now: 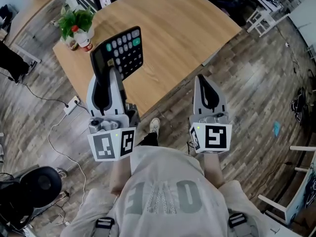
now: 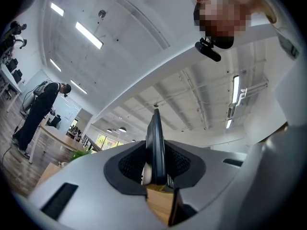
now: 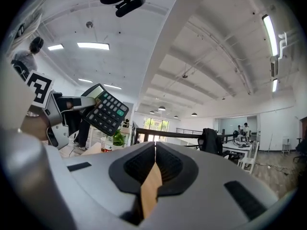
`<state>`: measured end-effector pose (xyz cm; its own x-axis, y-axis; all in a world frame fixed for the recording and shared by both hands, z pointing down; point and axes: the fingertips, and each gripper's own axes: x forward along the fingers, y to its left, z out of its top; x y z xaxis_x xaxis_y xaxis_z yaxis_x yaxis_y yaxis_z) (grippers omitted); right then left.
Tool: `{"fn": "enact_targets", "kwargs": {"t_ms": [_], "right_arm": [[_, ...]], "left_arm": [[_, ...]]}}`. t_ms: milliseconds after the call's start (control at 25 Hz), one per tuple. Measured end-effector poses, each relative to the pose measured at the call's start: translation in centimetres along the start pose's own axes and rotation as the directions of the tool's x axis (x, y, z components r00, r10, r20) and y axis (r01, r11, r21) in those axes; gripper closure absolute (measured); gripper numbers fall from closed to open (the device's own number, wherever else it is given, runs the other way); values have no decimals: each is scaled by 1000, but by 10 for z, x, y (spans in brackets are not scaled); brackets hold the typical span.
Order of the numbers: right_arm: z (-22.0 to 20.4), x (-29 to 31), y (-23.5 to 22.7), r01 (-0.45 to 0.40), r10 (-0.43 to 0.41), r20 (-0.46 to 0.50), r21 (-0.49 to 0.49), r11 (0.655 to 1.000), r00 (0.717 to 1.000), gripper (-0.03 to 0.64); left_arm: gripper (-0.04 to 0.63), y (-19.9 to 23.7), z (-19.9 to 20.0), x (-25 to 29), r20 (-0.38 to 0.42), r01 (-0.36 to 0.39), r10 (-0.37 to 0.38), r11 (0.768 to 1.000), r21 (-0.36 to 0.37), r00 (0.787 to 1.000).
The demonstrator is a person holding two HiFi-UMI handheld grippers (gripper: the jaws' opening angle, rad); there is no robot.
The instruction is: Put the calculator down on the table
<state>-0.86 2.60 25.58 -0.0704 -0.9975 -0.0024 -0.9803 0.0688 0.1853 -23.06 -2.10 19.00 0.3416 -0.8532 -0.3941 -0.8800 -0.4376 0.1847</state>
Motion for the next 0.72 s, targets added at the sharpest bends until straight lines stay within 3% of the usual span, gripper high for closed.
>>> {"fn": "enact_targets", "kwargs": {"t_ms": [400, 720], "right_arm": [[0, 81, -28, 18, -18, 14, -3, 1000, 1000, 597], [-12, 122, -69, -25, 25, 11, 33, 999, 1000, 597]], "left_arm": [[492, 22, -25, 75, 13, 6, -6, 1000, -16, 1000], [492, 5, -41, 109, 3, -40, 40, 999, 33, 999]]}}
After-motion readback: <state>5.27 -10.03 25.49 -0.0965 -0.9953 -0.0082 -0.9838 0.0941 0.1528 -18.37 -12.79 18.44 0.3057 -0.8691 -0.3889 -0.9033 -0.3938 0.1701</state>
